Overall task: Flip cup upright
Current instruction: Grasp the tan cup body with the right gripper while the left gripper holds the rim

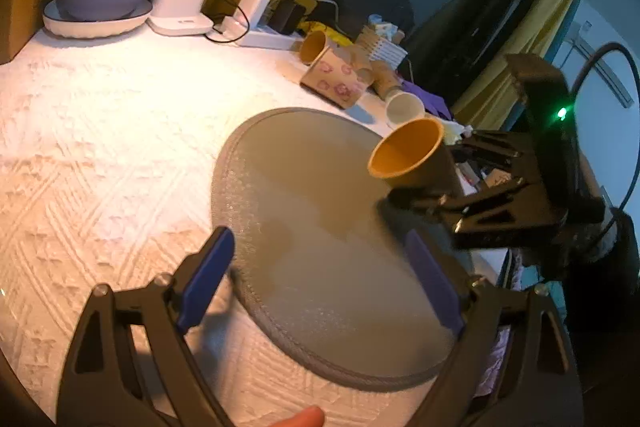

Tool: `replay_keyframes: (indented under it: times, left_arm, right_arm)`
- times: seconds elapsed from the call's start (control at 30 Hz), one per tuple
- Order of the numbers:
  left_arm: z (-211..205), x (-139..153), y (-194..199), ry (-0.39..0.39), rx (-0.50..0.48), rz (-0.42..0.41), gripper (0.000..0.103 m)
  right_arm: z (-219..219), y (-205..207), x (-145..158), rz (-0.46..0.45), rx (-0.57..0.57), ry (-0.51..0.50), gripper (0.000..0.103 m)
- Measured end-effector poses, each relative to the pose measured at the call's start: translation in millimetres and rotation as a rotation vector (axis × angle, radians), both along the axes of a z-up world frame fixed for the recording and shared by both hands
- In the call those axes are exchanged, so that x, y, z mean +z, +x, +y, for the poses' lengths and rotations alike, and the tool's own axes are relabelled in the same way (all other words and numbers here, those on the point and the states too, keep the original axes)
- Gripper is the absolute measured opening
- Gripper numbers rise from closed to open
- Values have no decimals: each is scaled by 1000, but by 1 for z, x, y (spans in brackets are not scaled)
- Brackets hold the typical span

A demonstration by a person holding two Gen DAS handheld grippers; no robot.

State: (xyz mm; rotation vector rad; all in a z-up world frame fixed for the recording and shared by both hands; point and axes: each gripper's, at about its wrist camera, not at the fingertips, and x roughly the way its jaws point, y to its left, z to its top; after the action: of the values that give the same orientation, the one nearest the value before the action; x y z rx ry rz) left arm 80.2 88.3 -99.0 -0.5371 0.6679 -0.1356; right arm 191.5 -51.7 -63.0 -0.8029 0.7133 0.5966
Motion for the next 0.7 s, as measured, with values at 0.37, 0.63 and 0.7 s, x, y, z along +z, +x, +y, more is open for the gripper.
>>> replay_keyframes:
  times: [0.37, 0.63, 0.7]
  left_arm:
    - [3, -3, 4, 19, 51, 29, 89]
    - [-1, -3, 7, 46, 46, 40, 89]
    - [-1, -4, 7, 47, 44, 42, 89]
  right_arm:
    - [-46, 3, 26, 52, -51, 532, 68]
    - [-73, 3, 10, 95, -120, 786, 69]
    - [-76, 5, 4, 117, -135, 809, 69]
